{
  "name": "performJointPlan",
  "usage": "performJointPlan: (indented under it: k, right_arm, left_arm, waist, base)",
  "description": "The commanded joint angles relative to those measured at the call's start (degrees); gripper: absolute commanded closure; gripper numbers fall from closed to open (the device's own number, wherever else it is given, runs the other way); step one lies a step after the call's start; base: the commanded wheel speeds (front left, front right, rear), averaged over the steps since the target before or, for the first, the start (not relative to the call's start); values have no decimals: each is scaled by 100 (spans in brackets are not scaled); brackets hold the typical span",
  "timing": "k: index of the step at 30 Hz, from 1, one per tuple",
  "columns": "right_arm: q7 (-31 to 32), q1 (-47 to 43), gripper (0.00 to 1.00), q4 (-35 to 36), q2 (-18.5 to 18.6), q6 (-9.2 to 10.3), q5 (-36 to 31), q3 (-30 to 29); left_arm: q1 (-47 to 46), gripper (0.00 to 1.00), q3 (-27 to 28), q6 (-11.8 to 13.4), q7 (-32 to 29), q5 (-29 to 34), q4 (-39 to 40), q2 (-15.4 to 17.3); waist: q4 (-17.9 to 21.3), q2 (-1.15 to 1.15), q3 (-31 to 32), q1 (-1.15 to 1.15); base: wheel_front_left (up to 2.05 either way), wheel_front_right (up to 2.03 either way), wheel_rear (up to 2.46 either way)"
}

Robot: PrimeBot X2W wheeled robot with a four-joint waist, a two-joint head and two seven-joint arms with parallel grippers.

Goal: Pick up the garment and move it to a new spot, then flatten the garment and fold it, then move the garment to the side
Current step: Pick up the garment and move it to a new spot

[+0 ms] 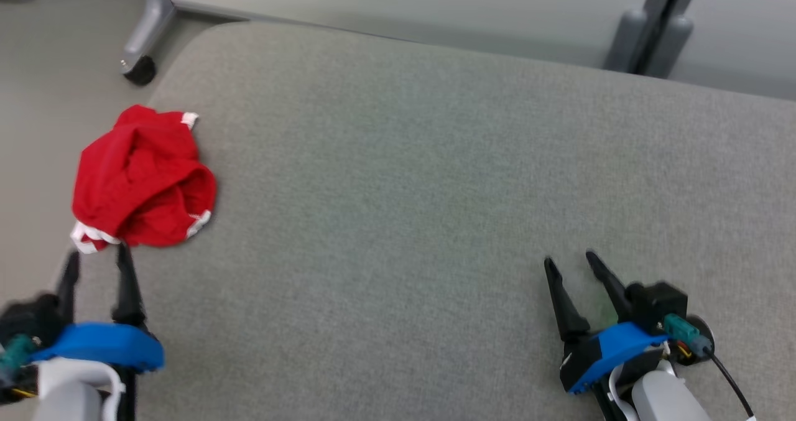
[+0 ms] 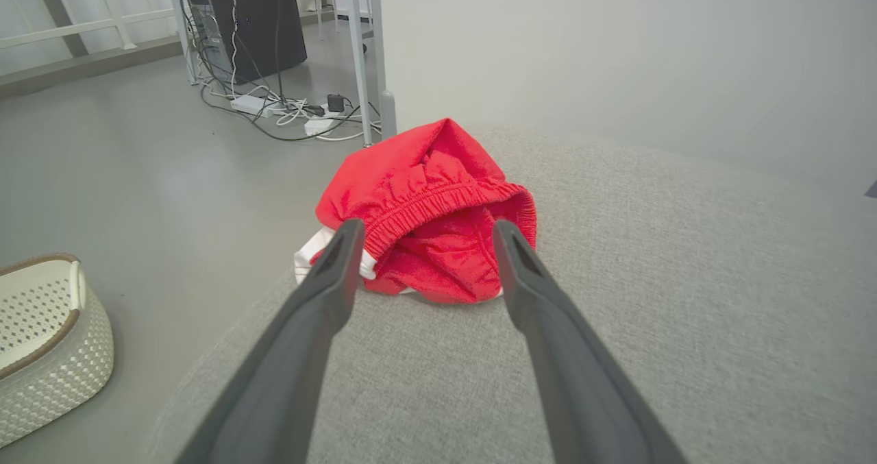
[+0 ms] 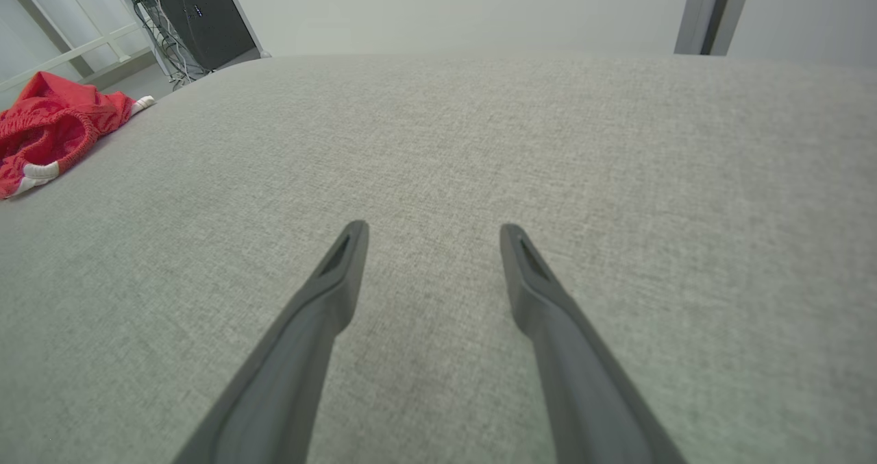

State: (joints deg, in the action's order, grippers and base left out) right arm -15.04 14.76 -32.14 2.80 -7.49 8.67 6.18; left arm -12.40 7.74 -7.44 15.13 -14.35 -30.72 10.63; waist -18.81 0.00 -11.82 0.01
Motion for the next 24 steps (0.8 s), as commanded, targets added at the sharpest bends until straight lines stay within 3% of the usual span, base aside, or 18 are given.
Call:
performJointPlan:
  k: [1, 12, 16, 20, 21, 22, 23, 24]
  right_arm:
    - [-17, 112, 0, 73, 27, 0, -51, 6]
    - [-3, 731, 0, 369, 39, 0, -191, -45]
    - [1, 817, 0, 453, 56, 1, -236, -59]
    - [5, 796, 0, 484, 68, 4, -314, -134]
    - [5, 785, 0, 492, 69, 5, -328, -158]
    - [6, 779, 0, 494, 71, 5, -332, -173]
    - [6, 769, 0, 492, 72, 5, -339, -190]
    - [6, 752, 0, 489, 74, 5, -332, -207]
  left_arm:
    - [-249, 0, -34, -6, -1, -119, -98, 156]
    - [-2018, 0, -1423, 1, 4, -1597, -1958, 1457]
    - [-2344, 0, -1886, 1, -45, -1918, -2539, 1732]
    - [-2525, 0, -2223, 1, -103, -2188, -2971, 1803]
    - [-2563, 8, -2271, 1, -90, -2246, -3035, 1826]
    - [-2589, 84, -2324, 1, -76, -2293, -3088, 1840]
    - [-2601, 100, -2382, 1, -57, -2343, -3139, 1847]
    - [-2600, 100, -2432, 1, -39, -2387, -3177, 1845]
  waist:
    - [15, 0, -149, -1]
    - [442, 0, -1160, -1]
    - [564, 0, -1352, -1]
    - [628, 0, -1435, -1]
    - [636, 0, -1440, -1]
    - [643, 0, -1440, -1]
    - [647, 0, -1428, -1]
    - [647, 0, -1409, -1]
  base:
    - [0, 0, 0]
    - [0, 0, 0]
    - [0, 0, 0]
    - [0, 0, 0]
    - [0, 0, 0]
    - [0, 0, 0]
    - [0, 0, 0]
    - [0, 0, 0]
